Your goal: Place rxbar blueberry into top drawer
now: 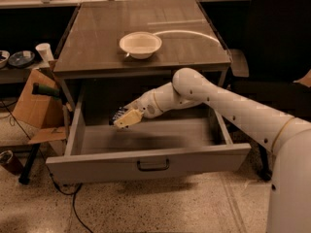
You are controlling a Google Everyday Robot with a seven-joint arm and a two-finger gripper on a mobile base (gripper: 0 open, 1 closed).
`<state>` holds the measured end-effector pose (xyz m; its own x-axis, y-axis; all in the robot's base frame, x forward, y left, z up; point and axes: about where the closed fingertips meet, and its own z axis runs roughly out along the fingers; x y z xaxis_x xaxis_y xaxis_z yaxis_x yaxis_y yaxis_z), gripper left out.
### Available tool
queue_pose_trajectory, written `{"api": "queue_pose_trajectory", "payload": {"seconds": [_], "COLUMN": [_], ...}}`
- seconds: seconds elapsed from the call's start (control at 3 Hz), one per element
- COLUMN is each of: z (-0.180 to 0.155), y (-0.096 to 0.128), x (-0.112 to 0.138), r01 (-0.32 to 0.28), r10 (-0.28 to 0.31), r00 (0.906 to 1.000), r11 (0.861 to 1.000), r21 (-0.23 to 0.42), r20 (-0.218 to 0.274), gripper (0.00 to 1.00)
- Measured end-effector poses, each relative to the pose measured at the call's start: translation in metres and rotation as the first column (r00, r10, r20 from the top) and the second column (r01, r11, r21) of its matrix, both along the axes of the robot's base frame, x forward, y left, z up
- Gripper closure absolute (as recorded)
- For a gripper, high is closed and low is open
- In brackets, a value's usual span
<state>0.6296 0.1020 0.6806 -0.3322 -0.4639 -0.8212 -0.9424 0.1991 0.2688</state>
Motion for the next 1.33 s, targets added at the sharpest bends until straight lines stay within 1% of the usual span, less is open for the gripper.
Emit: {"api": "queue_pose_trajectory", "payload": {"seconds": [0.33, 0.67, 1.0, 1.33], "z": [-0.017, -0.034, -0.038, -0.037], "y": [0.003, 0.011, 0.015, 0.015], "x": [0.007, 0.013, 0.013, 0.012], "r01": [0.018, 0.010, 0.009, 0.020], "r10": [-0.018, -0.012, -0.009, -0.019], "r00": [0.9996, 0.9997, 0.9999, 0.9995], "r11": [0.999, 0.998, 0.998, 0.999], "r21": [-0.032, -0.061, -0.058, -0.042], "r20": [-0.021, -0.022, -0.007, 0.024], "gripper": [1.00, 0.73, 0.50, 0.27]}}
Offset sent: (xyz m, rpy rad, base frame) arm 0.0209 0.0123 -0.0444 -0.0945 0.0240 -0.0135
